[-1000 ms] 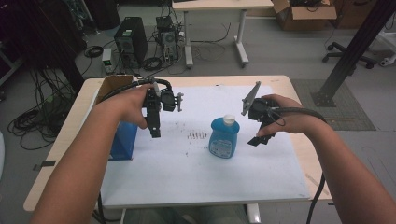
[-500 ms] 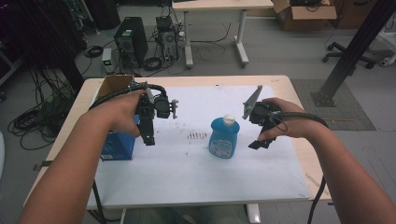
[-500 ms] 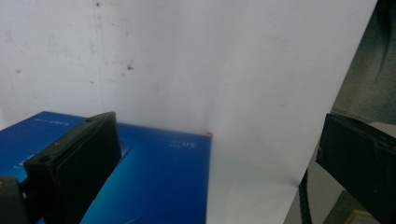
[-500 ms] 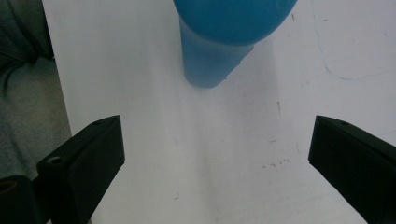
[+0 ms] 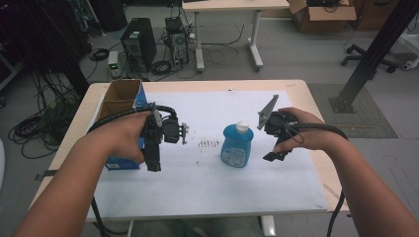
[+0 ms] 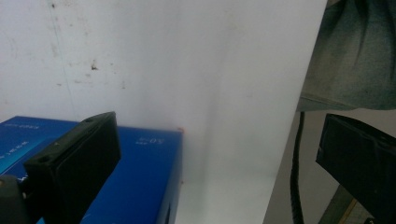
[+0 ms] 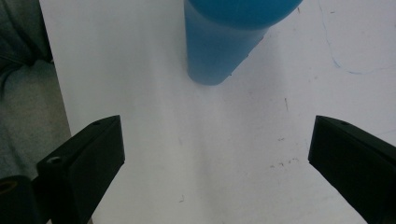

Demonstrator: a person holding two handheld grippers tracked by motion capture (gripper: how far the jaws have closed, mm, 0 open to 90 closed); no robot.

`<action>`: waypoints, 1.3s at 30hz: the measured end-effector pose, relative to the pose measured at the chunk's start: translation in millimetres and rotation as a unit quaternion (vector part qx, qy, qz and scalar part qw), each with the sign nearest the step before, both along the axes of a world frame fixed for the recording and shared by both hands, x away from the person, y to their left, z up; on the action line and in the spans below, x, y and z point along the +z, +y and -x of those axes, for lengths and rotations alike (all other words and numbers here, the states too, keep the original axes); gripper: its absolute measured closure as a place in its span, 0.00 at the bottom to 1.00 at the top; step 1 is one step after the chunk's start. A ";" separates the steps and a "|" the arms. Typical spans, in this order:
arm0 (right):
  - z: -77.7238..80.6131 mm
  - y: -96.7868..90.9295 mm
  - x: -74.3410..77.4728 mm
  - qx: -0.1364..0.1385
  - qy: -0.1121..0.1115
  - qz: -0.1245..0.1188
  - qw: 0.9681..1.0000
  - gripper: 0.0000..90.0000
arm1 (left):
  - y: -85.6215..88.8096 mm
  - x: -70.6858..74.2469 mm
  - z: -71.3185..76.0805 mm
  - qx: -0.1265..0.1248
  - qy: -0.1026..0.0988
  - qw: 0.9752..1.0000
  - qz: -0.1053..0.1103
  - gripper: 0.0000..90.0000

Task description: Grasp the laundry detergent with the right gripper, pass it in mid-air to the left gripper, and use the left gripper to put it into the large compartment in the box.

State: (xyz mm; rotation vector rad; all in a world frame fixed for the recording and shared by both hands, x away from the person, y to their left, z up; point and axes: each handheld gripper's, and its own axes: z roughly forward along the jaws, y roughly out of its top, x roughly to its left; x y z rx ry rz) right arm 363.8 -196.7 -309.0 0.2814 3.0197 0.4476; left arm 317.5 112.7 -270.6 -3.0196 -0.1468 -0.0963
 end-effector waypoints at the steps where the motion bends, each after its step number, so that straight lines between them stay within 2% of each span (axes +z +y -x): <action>1: 0.2 -1.4 -2.4 -0.006 0.002 -0.005 1.000 0.04 | -0.6 0.4 2.9 -0.002 -0.002 1.000 0.000 0.00; 7: 0.8 -4.1 -11.3 -0.013 0.003 -0.022 1.000 0.04 | -0.2 -0.8 7.0 -0.004 -0.001 1.000 0.005 0.00; 17: 0.6 -7.4 -29.1 -0.025 0.005 -0.050 0.998 0.05 | 0.1 -3.8 9.0 -0.008 0.002 1.000 0.000 0.00; 22: 0.4 -9.3 -37.6 -0.027 0.003 -0.064 0.998 0.05 | 0.1 -3.1 9.6 -0.009 -0.003 1.000 0.004 0.00; 28: -1.1 -9.6 -44.2 -0.032 -0.003 -0.096 0.995 0.05 | -0.6 -1.6 11.8 -0.013 -0.010 1.000 0.008 0.00; 33: -1.7 -7.7 -48.8 -0.027 -0.006 -0.108 0.994 0.04 | -1.9 0.3 12.7 -0.015 -0.012 1.000 0.005 0.00; 39: -3.1 -10.4 -54.9 -0.039 -0.008 -0.137 0.990 0.04 | -1.1 2.4 13.9 -0.018 -0.012 1.000 0.003 0.00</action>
